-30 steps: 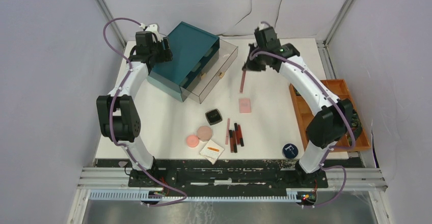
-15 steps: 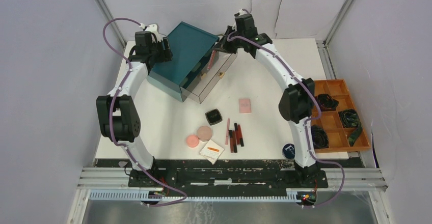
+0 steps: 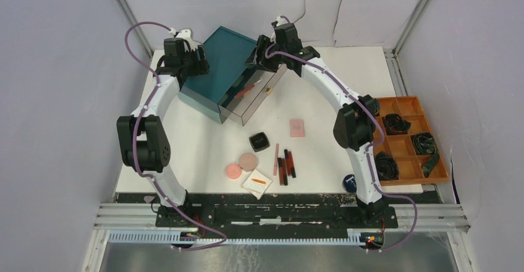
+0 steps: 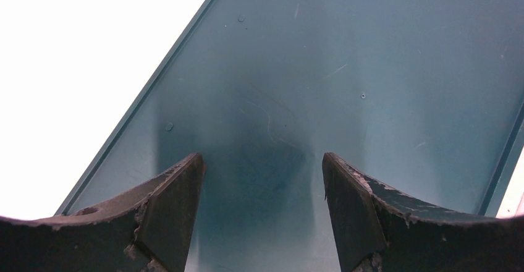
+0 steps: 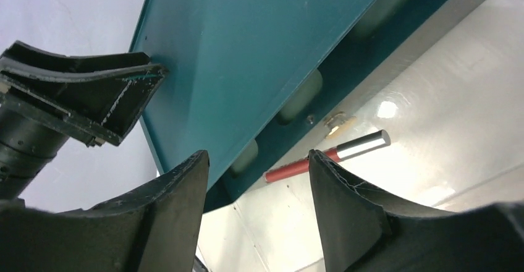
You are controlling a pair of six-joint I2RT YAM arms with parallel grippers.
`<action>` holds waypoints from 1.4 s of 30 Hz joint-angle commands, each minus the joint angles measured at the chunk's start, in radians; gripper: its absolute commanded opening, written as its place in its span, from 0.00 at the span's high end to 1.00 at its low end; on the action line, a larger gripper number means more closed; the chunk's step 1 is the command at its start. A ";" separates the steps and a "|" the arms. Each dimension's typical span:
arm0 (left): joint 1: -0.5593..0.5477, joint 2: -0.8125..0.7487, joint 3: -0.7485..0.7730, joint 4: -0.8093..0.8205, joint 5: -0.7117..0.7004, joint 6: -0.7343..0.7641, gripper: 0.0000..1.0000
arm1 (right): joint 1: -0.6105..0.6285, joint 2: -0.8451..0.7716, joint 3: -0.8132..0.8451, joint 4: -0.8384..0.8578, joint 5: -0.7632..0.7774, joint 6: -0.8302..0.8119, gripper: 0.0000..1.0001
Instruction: Organize the makeup
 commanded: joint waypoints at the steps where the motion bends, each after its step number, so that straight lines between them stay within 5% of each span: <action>1: -0.001 0.022 -0.009 -0.035 0.035 -0.008 0.23 | -0.001 -0.163 -0.015 -0.024 0.039 -0.131 0.34; 6: -0.001 0.026 -0.006 -0.040 0.026 -0.003 0.23 | 0.047 -0.314 -0.099 -0.265 0.145 -0.358 0.36; 13: 0.000 0.042 0.011 -0.048 0.017 0.000 0.23 | 0.131 -0.626 -0.703 -0.383 0.271 -0.493 0.41; 19: 0.000 0.058 0.016 -0.054 0.013 0.004 0.23 | 0.204 -0.741 -0.986 -0.375 0.265 -0.462 0.45; 42: 0.000 0.045 0.000 -0.053 0.006 0.006 0.23 | 0.228 -0.627 -1.187 -0.154 0.266 -0.384 0.51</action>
